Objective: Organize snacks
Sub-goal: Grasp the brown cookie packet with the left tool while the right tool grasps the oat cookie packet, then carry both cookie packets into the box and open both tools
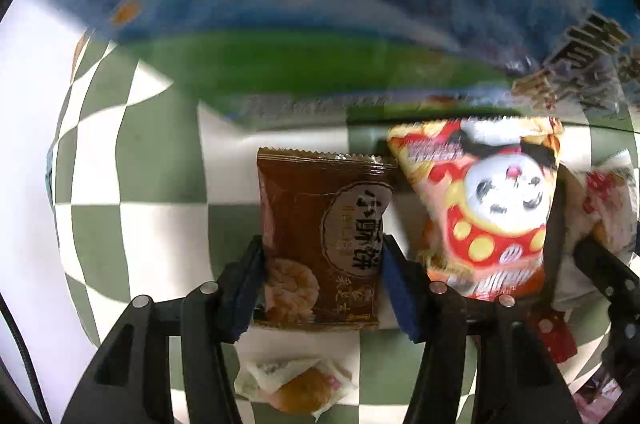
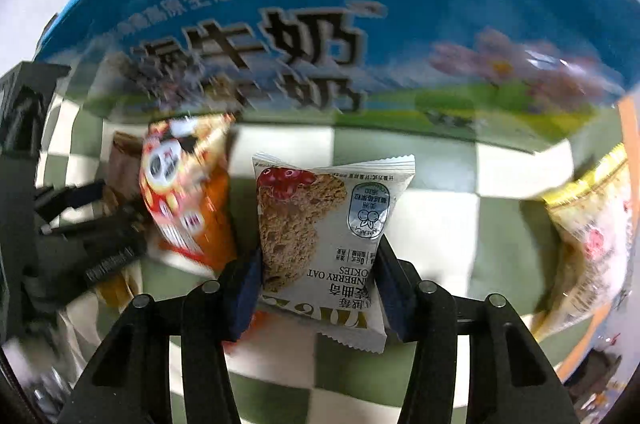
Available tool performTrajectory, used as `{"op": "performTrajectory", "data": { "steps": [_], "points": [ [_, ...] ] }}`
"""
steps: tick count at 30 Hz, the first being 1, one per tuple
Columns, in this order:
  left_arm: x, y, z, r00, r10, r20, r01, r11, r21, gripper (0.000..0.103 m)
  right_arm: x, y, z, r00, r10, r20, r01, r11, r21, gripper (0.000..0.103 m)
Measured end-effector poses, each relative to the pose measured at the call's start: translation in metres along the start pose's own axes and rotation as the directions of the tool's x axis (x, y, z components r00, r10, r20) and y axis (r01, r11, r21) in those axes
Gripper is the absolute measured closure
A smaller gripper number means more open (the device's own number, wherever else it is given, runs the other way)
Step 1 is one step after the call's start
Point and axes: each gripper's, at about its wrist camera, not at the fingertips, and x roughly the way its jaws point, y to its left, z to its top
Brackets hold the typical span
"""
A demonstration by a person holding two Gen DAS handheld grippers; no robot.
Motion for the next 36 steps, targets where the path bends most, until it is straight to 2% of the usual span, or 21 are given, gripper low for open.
{"op": "performTrajectory", "data": {
  "steps": [4, 9, 12, 16, 18, 21, 24, 27, 31, 34, 36],
  "points": [
    [-0.003, 0.017, -0.029, 0.996, -0.065, -0.056, 0.06, 0.994, -0.087, 0.049, -0.007, -0.013, -0.025, 0.999, 0.004, -0.044, -0.005, 1.0, -0.019, 0.048],
    [0.0, 0.032, -0.07, 0.977, -0.178, -0.117, 0.151, 0.966, -0.21, 0.049, -0.009, -0.023, -0.06, 0.996, 0.025, -0.089, -0.027, 1.0, -0.013, 0.048],
    [0.012, 0.033, -0.072, 0.972, -0.19, -0.141, 0.154, 0.959, -0.237, 0.047, -0.002, -0.027, -0.073, 0.994, 0.04, -0.099, -0.039, 0.999, 0.014, 0.048],
    [0.016, 0.028, -0.067, 0.978, -0.15, -0.142, 0.121, 0.973, -0.195, 0.047, 0.007, -0.027, -0.075, 0.994, 0.045, -0.095, -0.041, 0.998, 0.043, 0.041],
    [0.01, 0.023, -0.065, 0.981, -0.142, -0.13, 0.115, 0.974, -0.194, 0.048, 0.012, -0.028, -0.076, 0.995, 0.038, -0.09, -0.033, 0.998, 0.055, 0.041],
    [-0.012, 0.015, -0.066, 0.987, -0.129, -0.1, 0.109, 0.976, -0.188, 0.05, 0.012, -0.022, -0.074, 0.998, 0.017, -0.065, -0.014, 0.999, 0.042, 0.048],
    [-0.038, 0.013, -0.069, 0.991, -0.123, -0.054, 0.112, 0.977, -0.182, 0.05, -0.003, -0.023, -0.077, 0.998, 0.049, -0.034, -0.047, 0.997, 0.054, 0.05],
    [-0.072, 0.011, -0.069, 0.987, -0.161, -0.005, 0.157, 0.969, -0.19, 0.05, -0.035, -0.035, -0.078, 0.994, 0.113, 0.008, -0.113, 0.991, 0.078, 0.05],
    [-0.133, 0.001, -0.057, 0.967, -0.237, 0.092, 0.25, 0.952, -0.175, 0.05, -0.088, -0.034, -0.065, 0.977, 0.194, 0.09, -0.201, 0.976, 0.078, 0.05],
    [-0.181, -0.012, -0.022, 0.936, -0.316, 0.156, 0.337, 0.931, -0.138, 0.05, -0.134, -0.033, -0.043, 0.959, 0.232, 0.16, -0.244, 0.968, 0.058, 0.05],
    [-0.193, -0.015, 0.007, 0.919, -0.353, 0.178, 0.375, 0.92, -0.114, 0.05, -0.159, -0.038, -0.024, 0.945, 0.255, 0.204, -0.27, 0.961, 0.051, 0.05]
  ]
}}
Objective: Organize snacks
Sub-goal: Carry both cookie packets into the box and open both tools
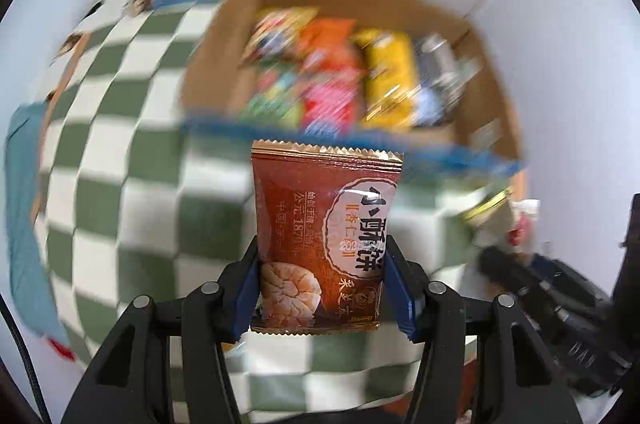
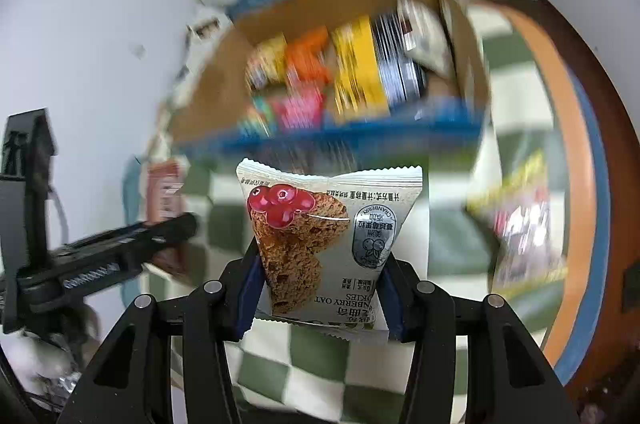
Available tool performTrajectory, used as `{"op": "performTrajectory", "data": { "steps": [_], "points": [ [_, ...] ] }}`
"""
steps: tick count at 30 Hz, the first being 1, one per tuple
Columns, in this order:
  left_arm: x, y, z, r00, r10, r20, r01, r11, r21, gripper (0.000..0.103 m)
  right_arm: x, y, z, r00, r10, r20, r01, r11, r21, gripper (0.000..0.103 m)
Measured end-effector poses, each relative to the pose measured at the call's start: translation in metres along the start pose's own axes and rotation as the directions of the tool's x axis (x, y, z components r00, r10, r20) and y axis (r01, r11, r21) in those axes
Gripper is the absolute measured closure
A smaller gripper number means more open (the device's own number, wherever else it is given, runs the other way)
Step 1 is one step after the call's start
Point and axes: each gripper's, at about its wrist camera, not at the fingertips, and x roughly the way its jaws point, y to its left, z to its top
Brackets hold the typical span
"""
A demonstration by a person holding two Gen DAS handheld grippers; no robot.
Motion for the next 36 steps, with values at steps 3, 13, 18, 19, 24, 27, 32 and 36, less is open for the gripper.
{"op": "performTrajectory", "data": {
  "steps": [3, 13, 18, 19, 24, 27, 32, 36],
  "points": [
    [0.005, -0.022, 0.05, 0.999, -0.037, 0.015, 0.037, 0.999, 0.021, 0.05, -0.018, 0.002, 0.047, 0.997, -0.031, 0.068, 0.033, 0.999, -0.034, 0.05],
    [0.099, -0.028, 0.147, 0.975, -0.071, -0.212, 0.055, 0.995, -0.083, 0.05, 0.045, -0.03, 0.141, 0.988, -0.136, -0.073, 0.135, 0.991, -0.019, 0.05],
    [0.128, -0.034, 0.148, 0.954, -0.079, -0.29, 0.053, 0.994, -0.098, 0.05, 0.074, -0.044, 0.15, 0.979, -0.163, -0.125, 0.163, 0.987, -0.015, 0.049],
    [0.131, -0.035, 0.147, 0.951, -0.076, -0.299, 0.048, 0.994, -0.098, 0.05, 0.078, -0.046, 0.151, 0.977, -0.165, -0.136, 0.165, 0.986, -0.012, 0.049],
    [0.143, -0.038, 0.145, 0.947, -0.033, -0.32, 0.01, 0.997, -0.074, 0.026, 0.095, -0.052, 0.153, 0.964, -0.17, -0.206, 0.174, 0.985, -0.001, 0.02],
    [0.14, -0.041, 0.143, 0.953, 0.0, -0.302, -0.013, 0.999, -0.04, 0.012, 0.098, -0.049, 0.153, 0.959, -0.185, -0.216, 0.187, 0.982, -0.009, 0.016],
    [0.131, -0.032, 0.14, 0.96, 0.014, -0.279, -0.025, 0.999, -0.037, 0.011, 0.102, -0.041, 0.154, 0.953, -0.21, -0.217, 0.209, 0.978, -0.024, 0.008],
    [0.125, -0.018, 0.141, 0.967, 0.053, -0.249, -0.062, 0.998, -0.028, 0.011, 0.105, -0.037, 0.149, 0.951, -0.228, -0.209, 0.226, 0.974, -0.032, 0.007]
  ]
}}
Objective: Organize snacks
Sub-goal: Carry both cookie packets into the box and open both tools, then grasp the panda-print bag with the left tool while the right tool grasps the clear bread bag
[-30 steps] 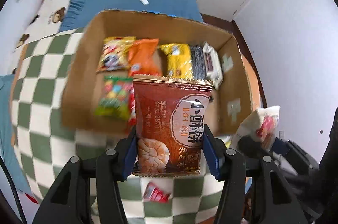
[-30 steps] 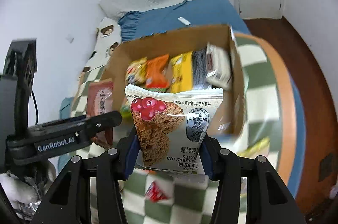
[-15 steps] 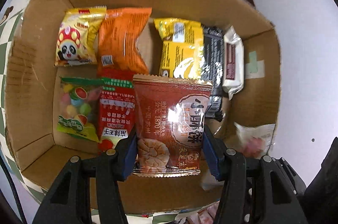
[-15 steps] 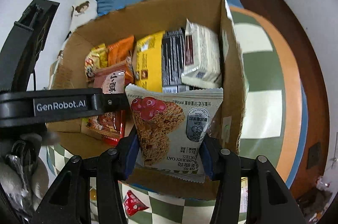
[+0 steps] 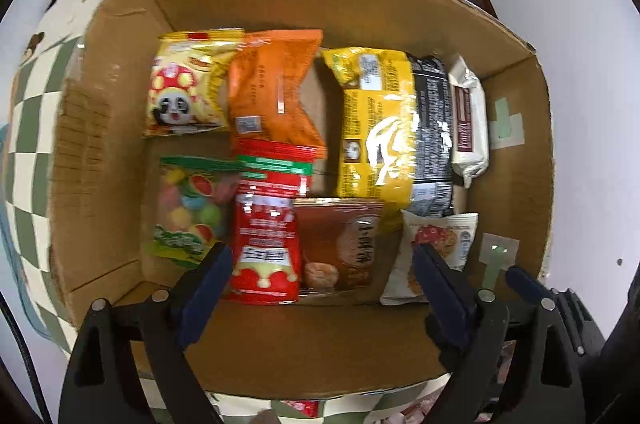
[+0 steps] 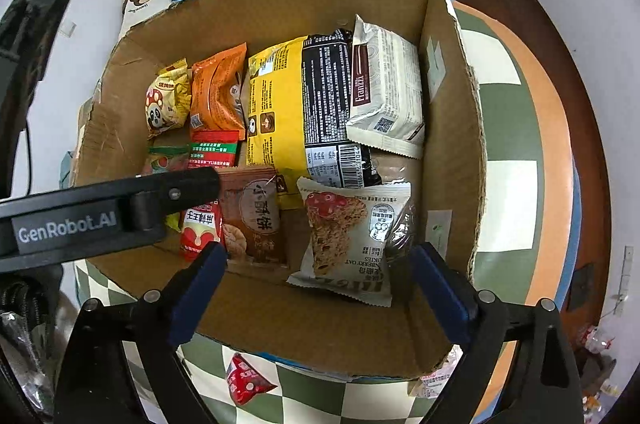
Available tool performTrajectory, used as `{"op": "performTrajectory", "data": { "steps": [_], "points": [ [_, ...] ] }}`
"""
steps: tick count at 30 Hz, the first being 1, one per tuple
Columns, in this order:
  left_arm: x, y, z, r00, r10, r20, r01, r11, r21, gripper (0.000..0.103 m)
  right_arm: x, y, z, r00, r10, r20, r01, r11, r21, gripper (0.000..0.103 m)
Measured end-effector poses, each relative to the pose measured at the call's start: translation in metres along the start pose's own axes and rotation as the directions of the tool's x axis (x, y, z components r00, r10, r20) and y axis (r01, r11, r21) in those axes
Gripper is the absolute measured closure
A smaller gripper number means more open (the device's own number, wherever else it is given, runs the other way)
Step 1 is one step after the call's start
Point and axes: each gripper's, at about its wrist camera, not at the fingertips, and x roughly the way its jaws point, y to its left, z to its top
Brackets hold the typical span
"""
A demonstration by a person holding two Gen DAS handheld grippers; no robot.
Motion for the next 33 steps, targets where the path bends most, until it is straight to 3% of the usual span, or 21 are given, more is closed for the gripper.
{"op": "performTrajectory", "data": {
  "steps": [8, 13, 22, 30, 33],
  "points": [
    [-0.017, 0.031, -0.019, 0.985, 0.13, 0.116, -0.131, 0.991, 0.001, 0.011, -0.015, -0.002, -0.008, 0.999, -0.008, 0.052, 0.007, 1.0, 0.021, 0.007],
    [-0.03, 0.045, -0.043, 0.971, 0.147, 0.188, -0.148, 0.989, -0.01, 0.011, -0.031, -0.001, -0.016, 0.995, -0.014, 0.103, 0.012, 1.0, 0.022, 0.007],
    [-0.08, 0.043, -0.082, 0.931, 0.148, 0.335, -0.156, 0.988, -0.001, 0.011, -0.064, 0.017, -0.038, 0.977, -0.034, 0.21, 0.04, 0.999, -0.024, 0.007],
    [-0.126, 0.042, -0.121, 0.878, 0.146, 0.456, -0.171, 0.985, 0.014, 0.011, -0.108, 0.027, -0.071, 0.941, -0.047, 0.336, 0.066, 0.997, -0.046, 0.007],
    [-0.138, 0.042, -0.135, 0.866, 0.133, 0.481, -0.162, 0.987, 0.019, 0.011, -0.125, 0.027, -0.085, 0.925, -0.045, 0.377, 0.066, 0.997, -0.042, 0.007]
  ]
}}
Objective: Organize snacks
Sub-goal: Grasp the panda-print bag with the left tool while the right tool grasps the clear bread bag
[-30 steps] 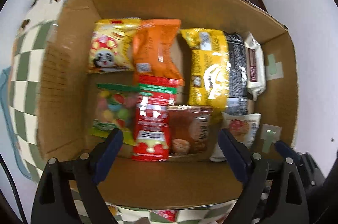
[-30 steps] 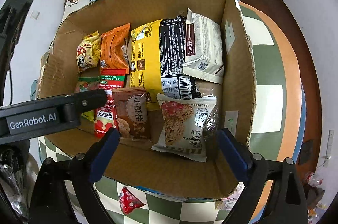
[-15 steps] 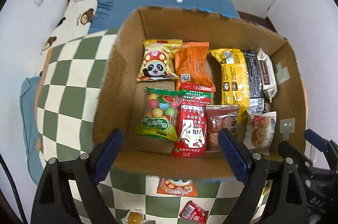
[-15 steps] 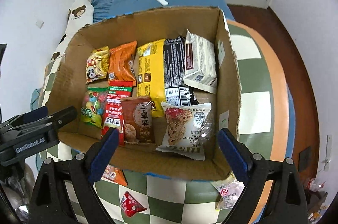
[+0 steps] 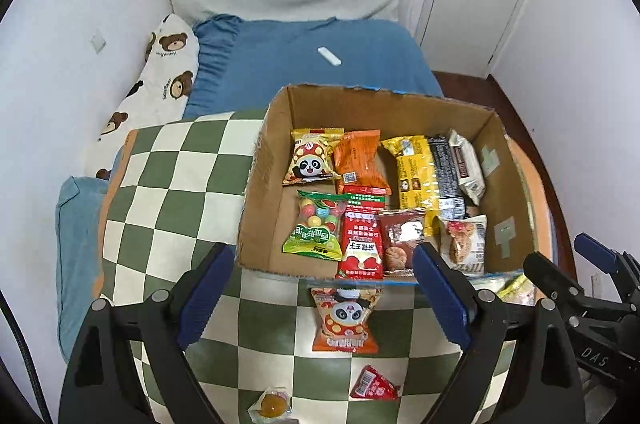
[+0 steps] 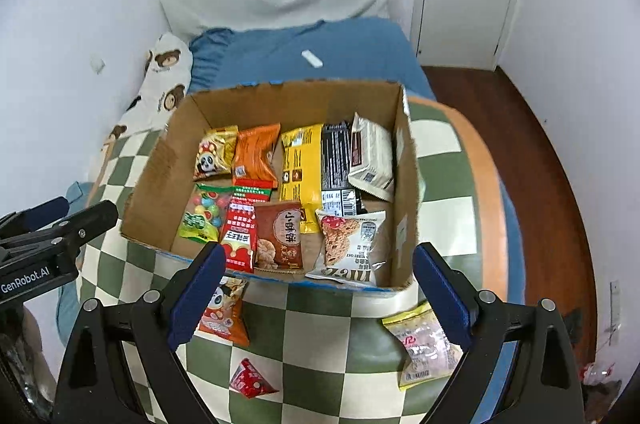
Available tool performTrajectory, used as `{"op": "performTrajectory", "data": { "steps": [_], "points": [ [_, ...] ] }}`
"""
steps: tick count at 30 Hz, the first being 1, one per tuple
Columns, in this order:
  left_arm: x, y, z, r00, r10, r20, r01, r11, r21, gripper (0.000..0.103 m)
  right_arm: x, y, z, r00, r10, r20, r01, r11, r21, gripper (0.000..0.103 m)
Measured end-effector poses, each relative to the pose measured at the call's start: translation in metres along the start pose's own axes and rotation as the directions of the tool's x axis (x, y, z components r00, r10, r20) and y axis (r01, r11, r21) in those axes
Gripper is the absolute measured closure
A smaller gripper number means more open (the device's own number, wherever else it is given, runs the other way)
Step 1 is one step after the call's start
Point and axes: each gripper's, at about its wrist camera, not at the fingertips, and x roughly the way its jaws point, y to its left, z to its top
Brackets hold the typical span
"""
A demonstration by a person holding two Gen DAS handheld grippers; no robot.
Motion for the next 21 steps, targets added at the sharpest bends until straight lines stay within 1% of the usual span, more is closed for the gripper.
{"op": "performTrajectory", "data": {
  "steps": [5, 9, 11, 13, 16, 17, 18, 19, 21],
  "points": [
    [-0.024, 0.0, -0.013, 0.999, 0.012, 0.048, -0.012, 1.0, 0.012, 0.011, -0.034, 0.002, -0.009, 0.998, 0.003, 0.064, -0.003, 1.0, 0.001, 0.007],
    [-0.042, -0.001, -0.024, 0.995, 0.025, 0.1, -0.027, 1.0, 0.014, 0.011, -0.056, 0.006, -0.022, 0.992, -0.018, 0.127, 0.02, 1.0, -0.009, 0.007],
    [-0.045, 0.002, -0.032, 0.994, 0.03, 0.104, -0.032, 0.999, 0.01, 0.011, -0.057, 0.009, -0.032, 0.993, -0.012, 0.114, 0.013, 1.0, -0.011, 0.007],
    [-0.04, 0.007, -0.044, 0.996, 0.041, 0.081, -0.041, 0.999, -0.003, 0.011, -0.047, 0.012, -0.051, 0.998, 0.034, 0.058, -0.034, 0.999, -0.001, 0.007],
    [-0.012, 0.017, -0.067, 0.997, 0.082, -0.005, -0.082, 0.997, -0.003, 0.011, -0.015, 0.022, -0.083, 0.994, 0.089, -0.06, -0.088, 0.996, 0.008, 0.007],
    [-0.004, 0.019, -0.074, 0.995, 0.093, -0.031, -0.093, 0.996, 0.001, 0.011, 0.0, 0.026, -0.096, 0.987, 0.115, -0.109, -0.114, 0.993, 0.016, 0.007],
    [0.008, 0.022, -0.082, 0.991, 0.113, -0.065, -0.113, 0.994, 0.006, 0.011, 0.018, 0.03, -0.11, 0.975, 0.151, -0.163, -0.147, 0.989, 0.035, 0.007],
    [0.019, 0.026, -0.091, 0.987, 0.131, -0.093, -0.13, 0.991, 0.01, 0.011, 0.031, 0.033, -0.121, 0.965, 0.172, -0.199, -0.166, 0.985, 0.049, 0.007],
    [0.04, 0.032, -0.102, 0.977, 0.152, -0.147, -0.151, 0.988, 0.017, 0.011, 0.054, 0.037, -0.138, 0.944, 0.212, -0.254, -0.196, 0.977, 0.087, 0.011]
  ]
}}
